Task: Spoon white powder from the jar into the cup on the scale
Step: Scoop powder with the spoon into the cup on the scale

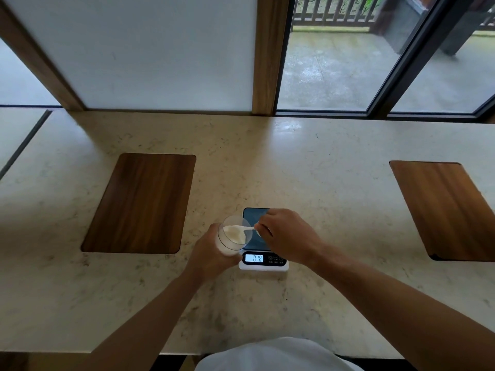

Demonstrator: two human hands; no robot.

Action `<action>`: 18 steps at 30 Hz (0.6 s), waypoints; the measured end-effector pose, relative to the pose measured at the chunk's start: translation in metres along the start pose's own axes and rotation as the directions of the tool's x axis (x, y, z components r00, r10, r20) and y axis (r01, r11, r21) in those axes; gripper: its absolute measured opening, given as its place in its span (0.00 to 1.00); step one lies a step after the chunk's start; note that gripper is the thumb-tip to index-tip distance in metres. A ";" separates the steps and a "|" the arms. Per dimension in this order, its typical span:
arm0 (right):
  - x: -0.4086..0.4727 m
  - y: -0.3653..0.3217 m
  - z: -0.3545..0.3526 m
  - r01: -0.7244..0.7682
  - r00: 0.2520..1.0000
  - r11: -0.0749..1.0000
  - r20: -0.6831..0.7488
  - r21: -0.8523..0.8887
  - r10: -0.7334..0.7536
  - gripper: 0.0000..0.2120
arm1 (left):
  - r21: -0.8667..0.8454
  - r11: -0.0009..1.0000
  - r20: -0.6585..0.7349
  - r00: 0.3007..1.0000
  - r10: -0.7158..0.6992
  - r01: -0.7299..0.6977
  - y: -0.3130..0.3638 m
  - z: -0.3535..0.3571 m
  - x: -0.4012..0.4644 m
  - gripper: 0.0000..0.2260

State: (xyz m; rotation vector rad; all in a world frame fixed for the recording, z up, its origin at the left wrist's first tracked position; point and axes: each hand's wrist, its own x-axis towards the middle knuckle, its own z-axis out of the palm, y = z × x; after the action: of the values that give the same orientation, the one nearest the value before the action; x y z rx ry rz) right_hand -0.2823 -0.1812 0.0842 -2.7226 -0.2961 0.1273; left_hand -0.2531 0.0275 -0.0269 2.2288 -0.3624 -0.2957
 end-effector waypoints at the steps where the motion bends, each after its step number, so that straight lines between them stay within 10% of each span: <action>1: 0.000 0.000 0.000 0.000 1.000 1.000 0.009 -0.003 0.000 0.19 | 0.001 1.000 0.000 1.000 -0.001 0.001 -0.001 0.001 0.000 0.33; 18: -0.001 0.015 0.020 -0.215 0.972 0.966 0.125 0.141 0.198 0.19 | 0.062 0.994 0.072 0.994 0.082 -0.087 0.003 0.009 -0.005 0.30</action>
State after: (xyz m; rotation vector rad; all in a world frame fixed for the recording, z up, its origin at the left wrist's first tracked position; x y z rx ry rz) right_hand -0.2833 -0.1871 0.0606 -2.5902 -0.0294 0.3455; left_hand -0.2609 0.0213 -0.0299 2.2642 -0.5091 -0.3208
